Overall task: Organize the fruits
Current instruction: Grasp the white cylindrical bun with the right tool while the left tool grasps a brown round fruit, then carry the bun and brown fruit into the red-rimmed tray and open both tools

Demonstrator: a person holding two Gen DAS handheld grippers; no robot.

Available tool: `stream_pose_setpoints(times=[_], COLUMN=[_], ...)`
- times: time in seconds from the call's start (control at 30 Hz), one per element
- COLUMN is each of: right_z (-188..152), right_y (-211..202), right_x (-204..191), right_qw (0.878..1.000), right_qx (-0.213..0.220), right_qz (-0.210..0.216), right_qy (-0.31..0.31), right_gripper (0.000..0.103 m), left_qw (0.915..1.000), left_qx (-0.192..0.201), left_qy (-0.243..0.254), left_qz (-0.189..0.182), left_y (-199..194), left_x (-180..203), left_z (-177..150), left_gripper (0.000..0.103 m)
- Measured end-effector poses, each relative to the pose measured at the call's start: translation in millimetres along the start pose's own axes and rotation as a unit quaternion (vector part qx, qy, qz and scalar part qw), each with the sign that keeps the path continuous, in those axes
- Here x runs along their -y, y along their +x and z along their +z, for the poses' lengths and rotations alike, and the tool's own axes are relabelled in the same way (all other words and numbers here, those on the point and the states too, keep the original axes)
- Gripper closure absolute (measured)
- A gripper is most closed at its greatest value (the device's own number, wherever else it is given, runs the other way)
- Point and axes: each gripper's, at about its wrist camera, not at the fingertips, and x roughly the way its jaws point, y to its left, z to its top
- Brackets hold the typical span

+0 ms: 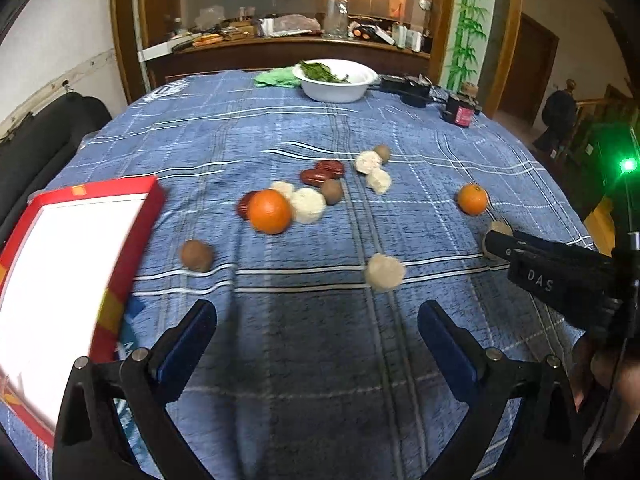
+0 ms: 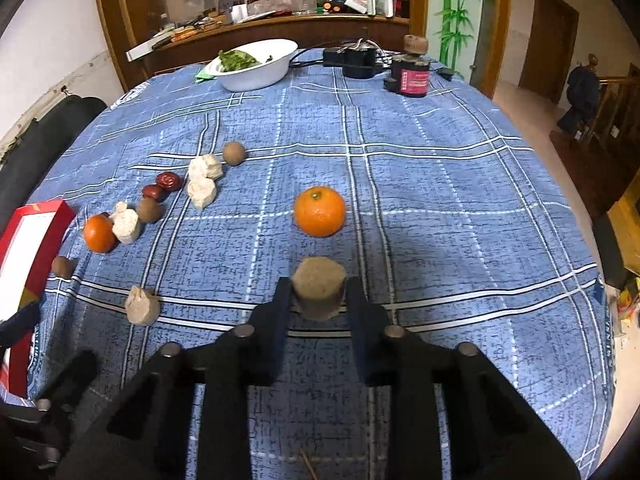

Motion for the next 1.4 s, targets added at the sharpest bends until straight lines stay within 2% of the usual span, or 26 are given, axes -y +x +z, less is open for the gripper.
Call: stream_pose_setpoints(times=[0.2, 0.33, 0.4, 0.43, 0.47, 0.5, 0.67, 0.9, 1.13, 1.4], right_z=[-2.2, -4.4, -4.4, -5.1, -5.0, -4.8, -8.3, -15.2, -19.5, -27.5], right_y=[-9.5, -14.2, -14.2, -14.7, -14.9, -15.4, -24.9, -48.5, -73.6, -95.6], right_x=[14.0, 20.5, 20.7, 20.1, 19.5, 18.6, 11.8, -12.5, -62.2, -134.2], right_qw=[1.000, 1.000, 0.999, 0.999, 0.999, 0.999, 0.999, 0.999, 0.996, 0.987], right_qx=[0.008, 0.010, 0.011, 0.011, 0.010, 0.011, 0.015, 0.030, 0.048, 0.071], right_qz=[0.005, 0.013, 0.017, 0.021, 0.023, 0.023, 0.026, 0.039, 0.071, 0.122], right_qy=[0.019, 0.024, 0.024, 0.024, 0.024, 0.024, 0.023, 0.008, -0.029, -0.083], right_gripper=[0.075, 0.075, 0.075, 0.075, 0.075, 0.075, 0.075, 0.075, 0.074, 0.074], left_qw=[0.9994, 0.9990, 0.9992, 0.9993, 0.9993, 0.9993, 0.9990, 0.9998, 0.9995, 0.9932], left_qx=[-0.025, -0.042, -0.039, -0.036, -0.035, -0.035, -0.043, -0.018, -0.003, 0.028], left_qy=[0.020, 0.017, 0.011, 0.013, 0.012, 0.011, 0.015, 0.009, -0.024, -0.092], left_qz=[-0.007, -0.008, 0.000, 0.004, 0.001, -0.001, 0.004, 0.004, 0.020, 0.066], left_y=[25.0, 38.2, 41.0, 41.0, 40.2, 39.6, 38.1, 2.7, -33.2, -71.8], left_x=[26.1, 32.1, 32.1, 32.6, 32.6, 33.1, 33.4, 15.5, -31.2, -118.0], left_z=[7.7, 10.5, 10.8, 10.5, 11.0, 12.0, 13.2, 8.0, -5.1, -23.8], left_gripper=[0.011, 0.031, 0.050, 0.054, 0.068, 0.076, 0.077, 0.077, 0.077, 0.077])
